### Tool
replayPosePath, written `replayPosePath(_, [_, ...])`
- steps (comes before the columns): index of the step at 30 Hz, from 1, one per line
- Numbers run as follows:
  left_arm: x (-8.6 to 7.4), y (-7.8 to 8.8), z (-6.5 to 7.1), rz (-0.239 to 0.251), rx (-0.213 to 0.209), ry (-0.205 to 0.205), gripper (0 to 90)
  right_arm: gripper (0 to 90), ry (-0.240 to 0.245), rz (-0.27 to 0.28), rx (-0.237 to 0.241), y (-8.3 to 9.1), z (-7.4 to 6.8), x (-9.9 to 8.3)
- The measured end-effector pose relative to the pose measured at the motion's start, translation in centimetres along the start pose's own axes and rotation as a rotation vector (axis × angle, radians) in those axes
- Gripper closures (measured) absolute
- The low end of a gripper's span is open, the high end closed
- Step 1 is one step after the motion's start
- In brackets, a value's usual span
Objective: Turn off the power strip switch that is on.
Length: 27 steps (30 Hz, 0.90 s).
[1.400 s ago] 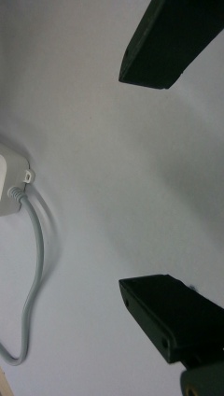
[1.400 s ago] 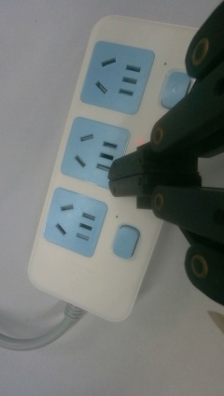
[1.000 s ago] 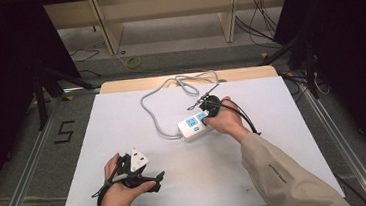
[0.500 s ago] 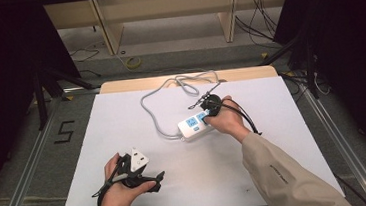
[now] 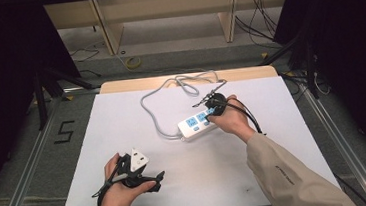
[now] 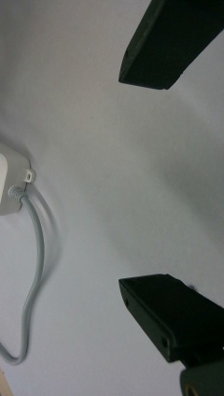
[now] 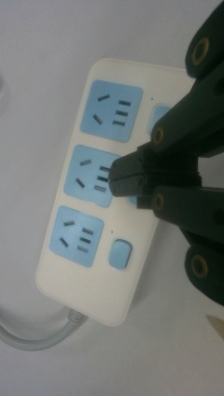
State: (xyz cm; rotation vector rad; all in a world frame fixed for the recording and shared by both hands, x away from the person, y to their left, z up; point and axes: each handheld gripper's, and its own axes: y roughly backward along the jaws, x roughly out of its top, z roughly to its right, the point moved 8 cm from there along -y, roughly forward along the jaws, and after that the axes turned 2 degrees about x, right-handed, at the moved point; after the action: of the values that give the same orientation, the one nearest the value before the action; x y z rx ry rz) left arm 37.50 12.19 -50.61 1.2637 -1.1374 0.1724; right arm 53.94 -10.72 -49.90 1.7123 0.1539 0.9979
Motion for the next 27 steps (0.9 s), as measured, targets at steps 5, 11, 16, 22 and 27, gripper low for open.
replayPosePath(5, [0.0,0.0,0.0,-0.001,0.001,0.000,3.0,90.0,0.005,0.013,-0.002,0.4,0.2,-0.2])
replayPosePath(11, [0.0,0.0,0.0,-0.001,0.002,0.000,3.2,90.0,0.009,0.027,0.003,0.8,0.3,-0.4])
replayPosePath(16, [0.0,0.0,0.0,-0.001,0.001,0.002,3.3,87.7,0.010,0.041,0.002,1.2,0.4,-0.6])
replayPosePath(22, [0.0,0.0,0.0,-0.001,0.002,0.002,3.4,85.6,0.007,0.054,0.003,1.7,0.6,-1.0])
replayPosePath(27, [0.0,0.0,0.0,-0.002,0.001,0.003,3.6,83.7,0.010,0.065,0.002,2.1,0.8,-1.3])
